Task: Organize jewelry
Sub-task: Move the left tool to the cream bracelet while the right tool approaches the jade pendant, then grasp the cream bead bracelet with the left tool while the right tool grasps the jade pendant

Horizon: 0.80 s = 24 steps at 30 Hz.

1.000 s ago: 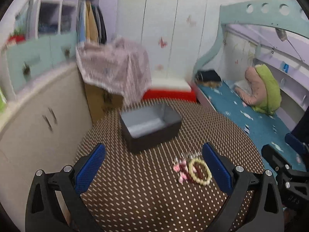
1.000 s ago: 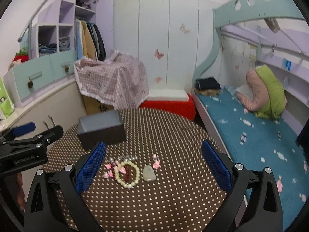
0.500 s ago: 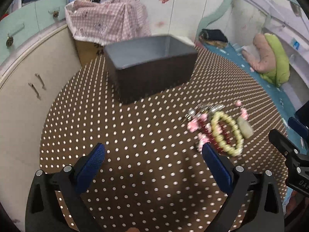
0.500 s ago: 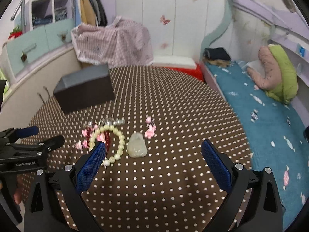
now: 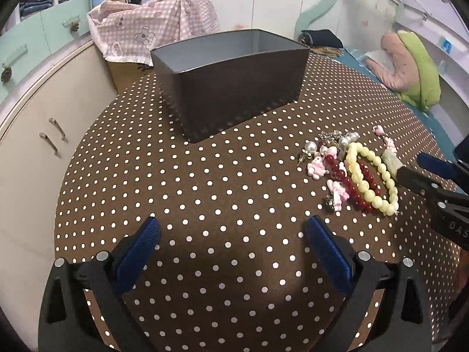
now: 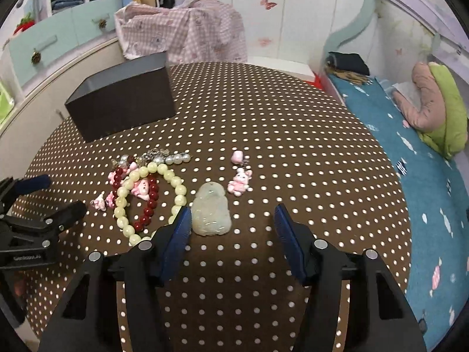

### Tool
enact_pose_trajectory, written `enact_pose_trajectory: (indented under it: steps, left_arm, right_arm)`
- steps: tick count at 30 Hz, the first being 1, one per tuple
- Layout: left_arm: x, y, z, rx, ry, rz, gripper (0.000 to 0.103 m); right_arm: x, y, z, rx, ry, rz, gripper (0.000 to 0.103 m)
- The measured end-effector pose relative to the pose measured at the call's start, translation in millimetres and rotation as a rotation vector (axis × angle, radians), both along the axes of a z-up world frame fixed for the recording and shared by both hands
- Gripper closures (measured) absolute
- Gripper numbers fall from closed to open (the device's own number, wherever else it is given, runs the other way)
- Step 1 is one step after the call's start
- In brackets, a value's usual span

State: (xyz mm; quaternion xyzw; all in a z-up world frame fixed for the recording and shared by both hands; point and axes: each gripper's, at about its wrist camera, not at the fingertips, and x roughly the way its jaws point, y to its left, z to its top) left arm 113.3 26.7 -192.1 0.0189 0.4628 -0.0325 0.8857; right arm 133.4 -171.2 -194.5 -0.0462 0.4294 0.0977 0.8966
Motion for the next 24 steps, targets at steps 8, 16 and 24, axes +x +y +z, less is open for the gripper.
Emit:
enact_pose_trajectory:
  steps: [8,16,24]
  left_arm:
    - [1.0,11.6,22.5,-0.249,-0.036,0.001,0.007]
    - [1.2,-54.8,26.2,-0.164,-0.04,-0.13,0.023]
    - [14.4,-82.2,16.2,-0.092,-0.036,-0.092,0.048]
  right_arm:
    - [11.3,7.2,-5.9,0.032,0.021,0.079,0.073]
    - [4.9,-22.1,-6.0,0.095,0.025,0.052,0.073]
    - [-1.7,-37.0,-9.0,0.136,0.022,0.065,0.073]
